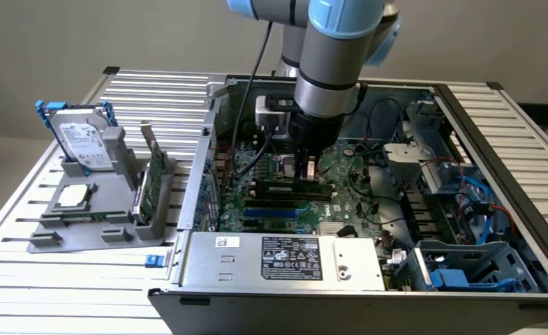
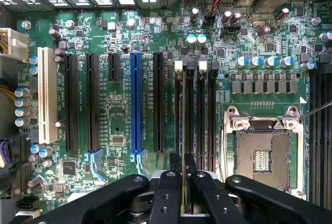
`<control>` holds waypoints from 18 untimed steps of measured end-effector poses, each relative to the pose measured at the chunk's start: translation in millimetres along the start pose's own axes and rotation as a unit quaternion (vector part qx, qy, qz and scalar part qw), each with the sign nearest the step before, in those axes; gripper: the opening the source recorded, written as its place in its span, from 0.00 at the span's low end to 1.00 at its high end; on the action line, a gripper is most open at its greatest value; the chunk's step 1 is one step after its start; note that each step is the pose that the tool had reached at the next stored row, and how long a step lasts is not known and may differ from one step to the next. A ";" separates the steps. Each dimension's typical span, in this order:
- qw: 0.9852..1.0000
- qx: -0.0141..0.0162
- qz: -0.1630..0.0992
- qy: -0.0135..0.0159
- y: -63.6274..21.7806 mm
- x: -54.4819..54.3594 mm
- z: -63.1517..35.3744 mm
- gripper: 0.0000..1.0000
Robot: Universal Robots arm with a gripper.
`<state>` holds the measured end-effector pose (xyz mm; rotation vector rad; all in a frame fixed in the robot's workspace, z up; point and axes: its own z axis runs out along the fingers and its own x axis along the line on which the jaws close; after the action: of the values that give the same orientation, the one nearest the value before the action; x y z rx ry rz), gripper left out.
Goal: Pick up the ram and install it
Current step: 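Insert the ram into the slot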
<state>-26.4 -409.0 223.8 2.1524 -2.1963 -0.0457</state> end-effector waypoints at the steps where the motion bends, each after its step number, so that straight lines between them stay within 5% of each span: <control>1: 1.000 0.000 0.000 0.000 0.0 0.0 0.2 0.14; 18: 1.000 0.000 0.000 0.006 -0.2 -0.2 3.2 0.14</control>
<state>-26.4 -408.9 220.6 2.1462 -2.1909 -0.0328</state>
